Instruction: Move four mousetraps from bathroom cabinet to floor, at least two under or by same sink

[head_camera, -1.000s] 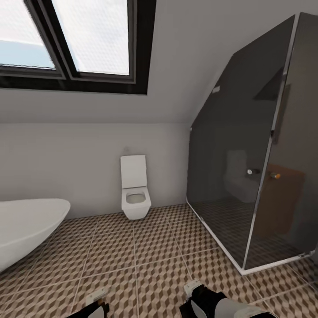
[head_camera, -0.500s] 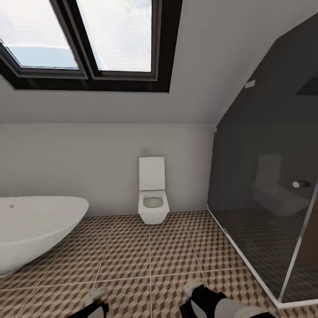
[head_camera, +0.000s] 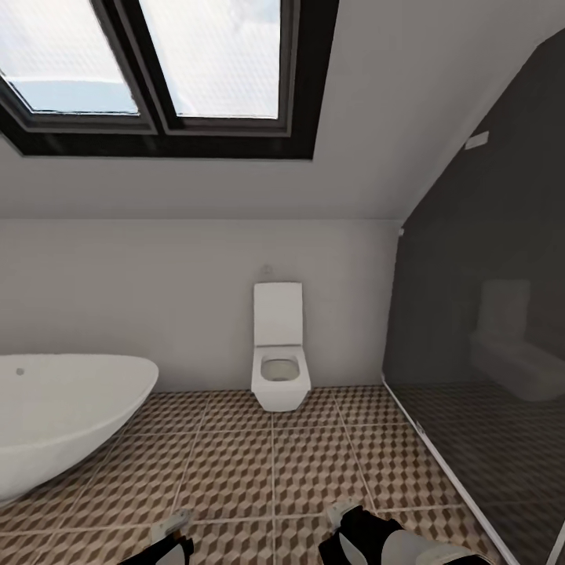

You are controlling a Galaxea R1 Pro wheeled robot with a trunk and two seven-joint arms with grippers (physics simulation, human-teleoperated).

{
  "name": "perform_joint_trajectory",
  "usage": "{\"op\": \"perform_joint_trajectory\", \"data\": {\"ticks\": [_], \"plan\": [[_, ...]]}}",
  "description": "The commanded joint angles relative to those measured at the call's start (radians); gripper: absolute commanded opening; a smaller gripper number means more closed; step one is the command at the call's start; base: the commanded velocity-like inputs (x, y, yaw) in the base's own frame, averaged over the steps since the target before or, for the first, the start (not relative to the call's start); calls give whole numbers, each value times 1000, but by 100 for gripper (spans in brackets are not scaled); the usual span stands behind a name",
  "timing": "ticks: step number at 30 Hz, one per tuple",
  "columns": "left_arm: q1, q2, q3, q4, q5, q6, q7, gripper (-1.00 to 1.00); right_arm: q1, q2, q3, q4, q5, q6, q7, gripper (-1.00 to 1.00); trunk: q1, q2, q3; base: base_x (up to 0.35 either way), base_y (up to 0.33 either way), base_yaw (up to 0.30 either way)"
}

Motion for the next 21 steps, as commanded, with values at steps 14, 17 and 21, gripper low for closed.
{"op": "perform_joint_trajectory", "data": {"ticks": [14, 17, 21], "plan": [[-1, 0, -7, -1, 6, 3, 6, -100, -1, -13, 1, 0, 7, 1, 10, -100, 1, -1, -1, 322, 0, 0], [-1, 0, -7, -1, 6, 4, 6, -100, -1, -13, 1, -1, 7, 1, 9, -100, 1, -1, -1, 322, 0, 0], [-1, 1, -7, -1, 6, 4, 6, -100, -1, -14, 0, -5, 7, 0, 8, -100, 1, -1, -1, 322, 0, 0]]}}
